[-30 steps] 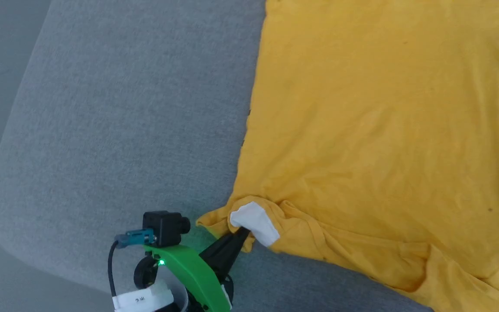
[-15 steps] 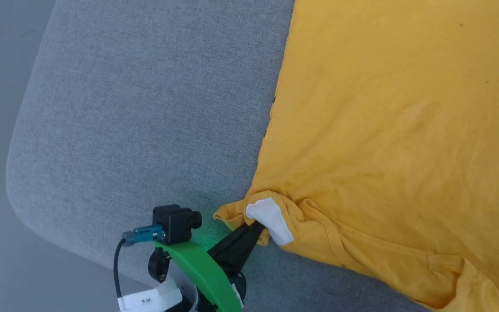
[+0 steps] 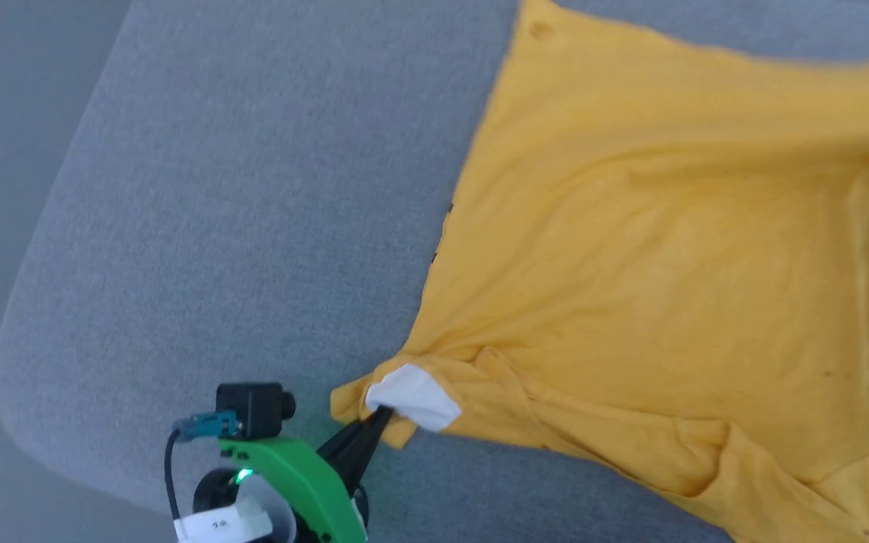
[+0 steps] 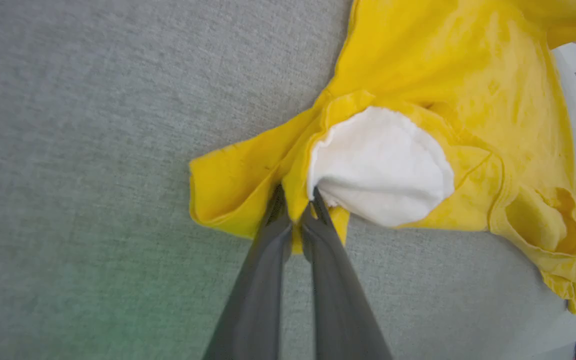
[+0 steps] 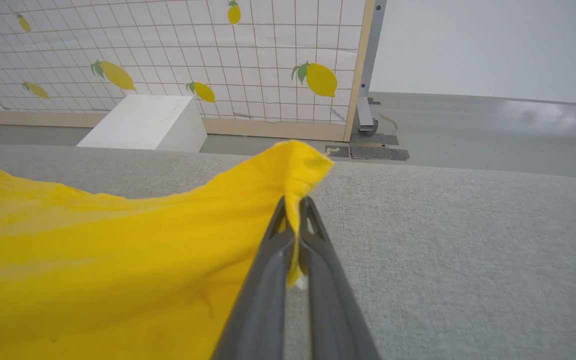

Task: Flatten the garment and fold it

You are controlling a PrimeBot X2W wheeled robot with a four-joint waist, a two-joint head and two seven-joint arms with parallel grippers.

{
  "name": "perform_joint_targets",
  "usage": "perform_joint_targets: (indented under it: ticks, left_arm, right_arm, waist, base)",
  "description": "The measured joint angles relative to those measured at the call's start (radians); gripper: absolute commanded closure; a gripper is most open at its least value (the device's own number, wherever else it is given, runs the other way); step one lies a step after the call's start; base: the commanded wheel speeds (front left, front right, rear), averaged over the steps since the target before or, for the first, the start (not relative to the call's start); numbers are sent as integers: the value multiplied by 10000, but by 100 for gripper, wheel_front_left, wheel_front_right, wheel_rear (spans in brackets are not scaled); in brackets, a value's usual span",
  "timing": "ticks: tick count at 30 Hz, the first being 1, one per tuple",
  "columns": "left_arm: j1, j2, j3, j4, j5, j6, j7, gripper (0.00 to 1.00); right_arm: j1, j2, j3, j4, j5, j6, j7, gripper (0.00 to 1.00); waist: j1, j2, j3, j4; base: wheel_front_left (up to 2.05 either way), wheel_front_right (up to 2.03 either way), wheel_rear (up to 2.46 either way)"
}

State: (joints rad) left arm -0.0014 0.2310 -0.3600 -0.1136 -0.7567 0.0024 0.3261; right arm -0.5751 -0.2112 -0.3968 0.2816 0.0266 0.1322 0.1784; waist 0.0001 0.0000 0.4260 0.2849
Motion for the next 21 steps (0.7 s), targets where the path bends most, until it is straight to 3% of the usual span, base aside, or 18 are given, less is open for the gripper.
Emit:
perform_joint_targets:
  ticks: [6,12,21]
  left_arm:
    - [657,314,144,-79,-2,295,297,100]
    - [1098,543,207,-286,-6,502,435,100]
    - [1339,673,184,-577,-13,648,658,100]
  right_arm:
    - [2680,842,-1145,-999,186,0,194,100]
    - [4922,1436,-1756,-1965,305,0,1559,100]
    - [6519,1601,-1822,-1626,1463,0,3870,100]
  waist:
    - [0,0,-1080,-462]
    - [-1,1,-1949,-1086]
    - [-1,0,-2747,-2077]
  base:
    - [0,0,0]
    - [0,0,0]
    - [0,0,0]
